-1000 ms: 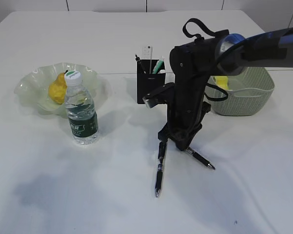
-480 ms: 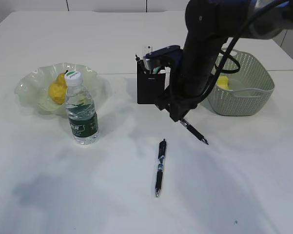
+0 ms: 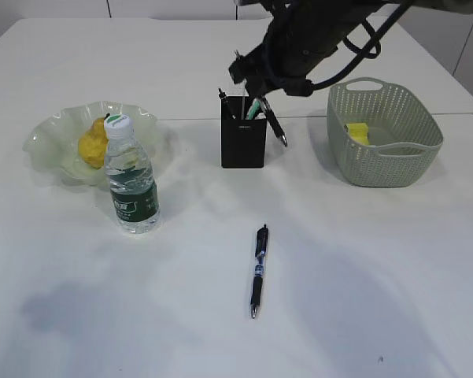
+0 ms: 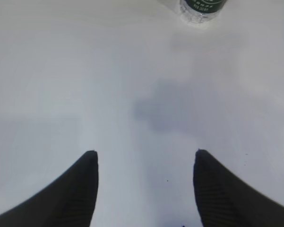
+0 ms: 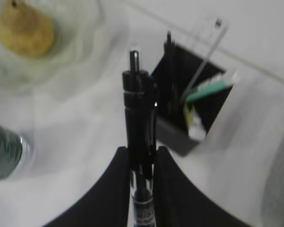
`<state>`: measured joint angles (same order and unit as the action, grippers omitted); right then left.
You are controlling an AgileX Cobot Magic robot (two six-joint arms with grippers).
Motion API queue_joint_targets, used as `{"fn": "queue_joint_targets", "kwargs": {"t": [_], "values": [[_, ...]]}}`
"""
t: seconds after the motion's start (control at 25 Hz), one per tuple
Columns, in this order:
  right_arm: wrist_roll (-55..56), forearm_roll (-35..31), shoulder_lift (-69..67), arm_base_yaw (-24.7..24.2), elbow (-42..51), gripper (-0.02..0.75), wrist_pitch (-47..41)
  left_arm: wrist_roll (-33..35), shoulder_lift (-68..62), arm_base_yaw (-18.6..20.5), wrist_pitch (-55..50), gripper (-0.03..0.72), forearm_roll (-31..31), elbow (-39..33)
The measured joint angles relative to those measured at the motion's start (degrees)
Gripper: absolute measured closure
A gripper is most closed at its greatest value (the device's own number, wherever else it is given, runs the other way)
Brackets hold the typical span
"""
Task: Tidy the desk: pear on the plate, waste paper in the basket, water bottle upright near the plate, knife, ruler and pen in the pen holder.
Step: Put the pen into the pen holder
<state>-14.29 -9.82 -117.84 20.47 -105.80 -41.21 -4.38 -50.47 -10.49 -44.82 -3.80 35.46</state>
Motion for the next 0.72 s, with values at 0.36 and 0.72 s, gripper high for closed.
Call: {"fn": "queue_joint_targets", "kwargs": {"t": [0.36,0.72], "values": [[0.00,-2.73,-2.61,-0.13,-0.08,0.660,24.08,0.00,0.00,0.00,0.13,0.241,0.08,0.00],[-0.04,-9.60,-8.57,-0.93,-0.08,0.661,33.81,0.00,0.00,0.00,-0.92,0.241,0.21,0.00]]}}
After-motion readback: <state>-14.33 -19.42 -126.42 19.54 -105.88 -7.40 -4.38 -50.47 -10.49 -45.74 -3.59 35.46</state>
